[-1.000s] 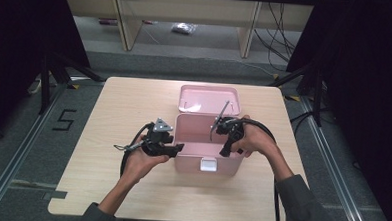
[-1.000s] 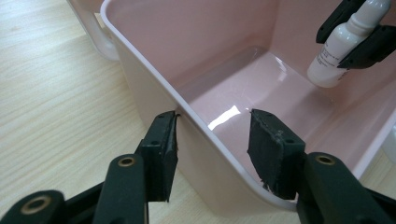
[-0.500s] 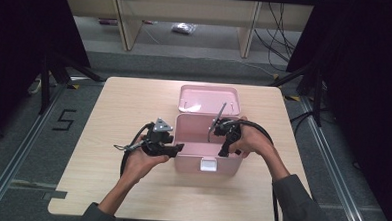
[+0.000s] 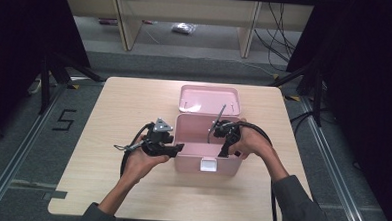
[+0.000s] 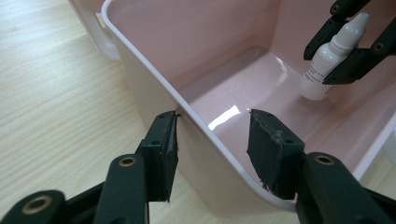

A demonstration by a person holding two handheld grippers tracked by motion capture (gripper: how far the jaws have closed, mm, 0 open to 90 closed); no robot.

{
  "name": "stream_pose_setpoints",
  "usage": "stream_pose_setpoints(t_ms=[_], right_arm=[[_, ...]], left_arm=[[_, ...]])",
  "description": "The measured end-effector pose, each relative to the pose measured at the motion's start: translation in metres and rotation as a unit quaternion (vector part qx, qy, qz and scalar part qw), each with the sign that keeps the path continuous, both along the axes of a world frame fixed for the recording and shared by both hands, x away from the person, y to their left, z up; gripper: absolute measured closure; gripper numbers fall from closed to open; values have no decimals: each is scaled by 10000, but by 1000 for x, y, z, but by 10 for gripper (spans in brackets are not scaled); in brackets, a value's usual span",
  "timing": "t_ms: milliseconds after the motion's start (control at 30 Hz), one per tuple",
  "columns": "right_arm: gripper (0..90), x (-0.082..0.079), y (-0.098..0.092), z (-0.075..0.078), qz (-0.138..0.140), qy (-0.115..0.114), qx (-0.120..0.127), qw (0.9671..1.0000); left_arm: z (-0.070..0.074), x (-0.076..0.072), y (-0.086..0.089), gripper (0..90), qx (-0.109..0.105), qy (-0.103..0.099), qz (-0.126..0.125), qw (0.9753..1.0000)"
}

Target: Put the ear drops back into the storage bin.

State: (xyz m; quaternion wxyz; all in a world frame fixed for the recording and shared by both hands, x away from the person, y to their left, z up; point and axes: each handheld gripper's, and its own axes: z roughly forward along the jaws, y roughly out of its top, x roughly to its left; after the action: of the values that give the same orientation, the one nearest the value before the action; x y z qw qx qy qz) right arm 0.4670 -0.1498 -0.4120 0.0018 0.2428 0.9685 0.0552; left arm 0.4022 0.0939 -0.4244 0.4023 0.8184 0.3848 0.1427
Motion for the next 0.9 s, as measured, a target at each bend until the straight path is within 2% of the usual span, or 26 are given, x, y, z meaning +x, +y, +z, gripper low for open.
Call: stream_pose_setpoints(t_ms=[33,200,233,300,333,400,500,533,567,633,667,733,867,900], right_arm=[[604,-1,1,0,-89,24,-11,10000],[603,-1,1,-3,-49,28,3,10000],[603,-2,2,-2,-166,75,-21,9998],[603,0,2,-4,-44,69,8,10000],[603,-2,2,-4,-171,145,-13,9997],[602,-1,2,-4,-164,147,1,9998],[594,-2,2,-4,-296,223,145,9992],[593,-2,2,-3,-310,171,111,9993],[582,-1,-1,-2,-176,145,86,9997],[572,-2,-1,2,-102,165,229,9996],[567,-3,-1,3,-154,139,232,9995],[537,-3,-2,7,-72,62,237,9997],[522,-6,-2,18,-195,2,465,9987],[514,-7,-3,21,-294,-48,448,9986]], left_arm=[[0,0,0,523,-8,3,2,10000],[0,0,0,524,1,-1,-32,10000],[0,0,0,524,2,-14,-3,10000],[0,0,0,524,4,-8,-3,10000],[0,0,0,523,-8,4,-24,10000],[0,0,0,522,0,-6,-10,10000],[1,-1,0,521,-15,-28,8,10000],[1,-1,-1,519,-70,-13,13,10000],[2,-1,0,519,-47,-12,-12,10000],[2,-1,0,520,-82,-15,8,10000],[2,-1,0,521,-67,-19,3,10000],[2,-1,0,519,-56,-36,22,10000],[2,-1,0,520,-76,-37,40,10000],[2,-1,-1,519,-73,-38,37,10000]])
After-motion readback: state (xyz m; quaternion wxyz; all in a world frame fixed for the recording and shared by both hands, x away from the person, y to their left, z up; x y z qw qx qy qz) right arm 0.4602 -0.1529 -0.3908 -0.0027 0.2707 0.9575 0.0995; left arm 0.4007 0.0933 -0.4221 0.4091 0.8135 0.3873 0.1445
